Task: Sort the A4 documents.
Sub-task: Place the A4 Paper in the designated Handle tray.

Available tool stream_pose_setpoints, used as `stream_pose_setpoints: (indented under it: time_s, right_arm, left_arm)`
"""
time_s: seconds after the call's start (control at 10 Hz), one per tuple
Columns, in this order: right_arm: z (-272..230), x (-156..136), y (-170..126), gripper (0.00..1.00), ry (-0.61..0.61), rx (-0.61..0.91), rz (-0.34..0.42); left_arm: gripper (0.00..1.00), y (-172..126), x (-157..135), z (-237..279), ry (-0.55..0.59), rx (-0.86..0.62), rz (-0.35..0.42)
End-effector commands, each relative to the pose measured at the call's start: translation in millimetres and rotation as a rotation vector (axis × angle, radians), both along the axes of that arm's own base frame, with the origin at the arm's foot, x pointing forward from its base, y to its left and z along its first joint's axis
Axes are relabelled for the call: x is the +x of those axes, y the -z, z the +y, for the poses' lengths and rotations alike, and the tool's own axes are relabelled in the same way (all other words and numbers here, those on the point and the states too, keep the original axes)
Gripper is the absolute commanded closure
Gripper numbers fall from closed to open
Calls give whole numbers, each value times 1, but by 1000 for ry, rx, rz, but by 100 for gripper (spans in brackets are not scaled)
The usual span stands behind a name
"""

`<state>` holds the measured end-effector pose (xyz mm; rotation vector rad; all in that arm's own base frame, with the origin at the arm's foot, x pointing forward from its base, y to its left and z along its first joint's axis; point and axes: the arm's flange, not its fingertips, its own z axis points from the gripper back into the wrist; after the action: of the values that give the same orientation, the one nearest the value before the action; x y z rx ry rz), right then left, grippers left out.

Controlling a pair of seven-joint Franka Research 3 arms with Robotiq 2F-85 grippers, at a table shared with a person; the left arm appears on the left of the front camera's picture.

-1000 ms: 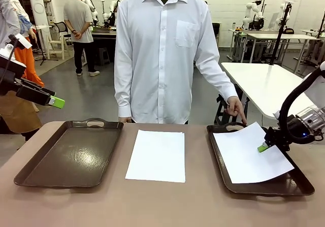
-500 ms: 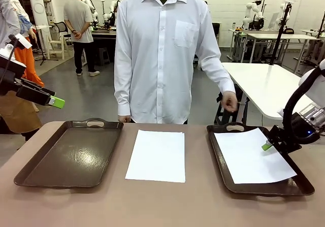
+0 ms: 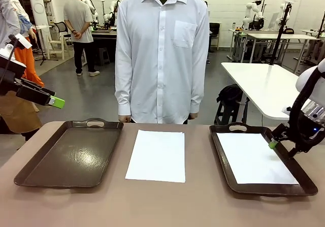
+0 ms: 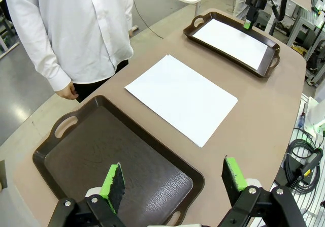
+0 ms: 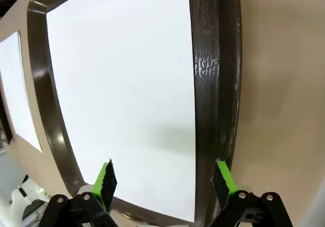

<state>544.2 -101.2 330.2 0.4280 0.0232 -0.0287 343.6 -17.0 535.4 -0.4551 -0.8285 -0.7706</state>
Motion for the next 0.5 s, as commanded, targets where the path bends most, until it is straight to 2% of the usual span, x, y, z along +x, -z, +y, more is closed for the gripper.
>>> stream_pose_setpoints:
  time_s: [0.0, 0.4]
  right_arm:
    - [11, -6, 3, 0, 1, 2, 15]
    - [0, 0, 0, 0, 0, 0, 0]
  left_arm:
    - [0, 2, 2, 1, 18, -5, -9]
    - [0, 2, 2, 1, 18, -5, -9]
